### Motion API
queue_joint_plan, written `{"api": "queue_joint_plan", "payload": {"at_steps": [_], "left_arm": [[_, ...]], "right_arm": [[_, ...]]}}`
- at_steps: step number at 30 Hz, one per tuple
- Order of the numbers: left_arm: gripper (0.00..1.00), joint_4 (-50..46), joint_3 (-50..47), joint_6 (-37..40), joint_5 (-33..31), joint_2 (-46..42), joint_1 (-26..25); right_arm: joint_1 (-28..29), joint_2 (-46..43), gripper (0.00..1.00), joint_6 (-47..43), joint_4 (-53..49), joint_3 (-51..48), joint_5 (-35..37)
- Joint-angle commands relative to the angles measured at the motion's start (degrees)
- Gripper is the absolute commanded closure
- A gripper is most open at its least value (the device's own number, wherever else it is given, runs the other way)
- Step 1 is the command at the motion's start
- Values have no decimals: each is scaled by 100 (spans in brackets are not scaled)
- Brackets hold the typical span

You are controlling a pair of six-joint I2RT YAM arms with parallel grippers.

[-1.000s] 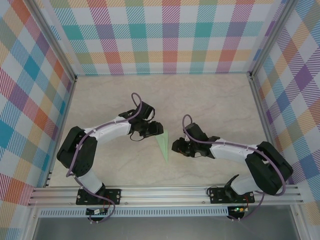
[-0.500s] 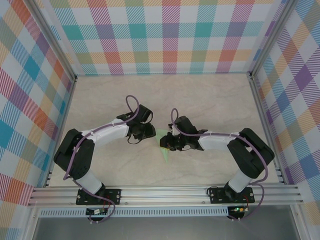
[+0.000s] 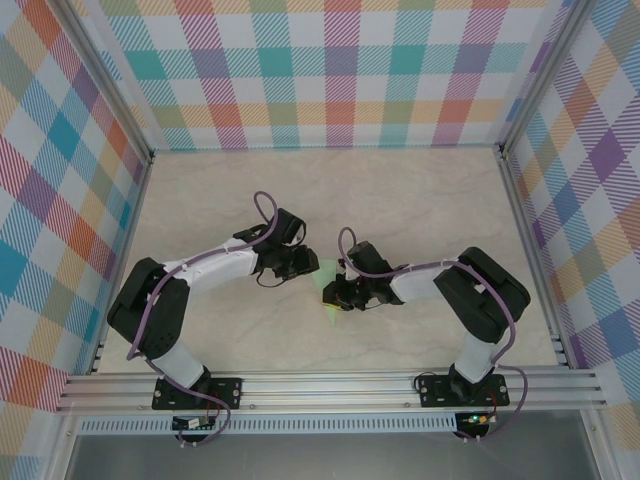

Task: Fold a paper plane with a square sheet of paper (pick it up from the middle)
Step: Fold the wing for the fifth time at the center of the table.

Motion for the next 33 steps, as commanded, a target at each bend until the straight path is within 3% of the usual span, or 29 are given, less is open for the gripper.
{"api": "queue_joint_plan", "payload": {"at_steps": [1, 7, 23, 28, 33], "left_arm": [[67, 333, -25, -62, 534, 230, 7], [68, 769, 70, -111, 852, 704, 7], [70, 753, -154, -36, 454, 1294, 13], [70, 771, -128, -43, 496, 1314, 7], [70, 768, -82, -57, 541, 1275, 7]], "right_arm": [[22, -9, 85, 6, -333, -195, 106], [19, -14, 85, -2, -381, -177, 136], [72, -258, 80, -197, -804, 521, -173], [77, -142, 79, -241, -1158, 438, 64], [72, -152, 80, -139, -774, -86, -129]]}}
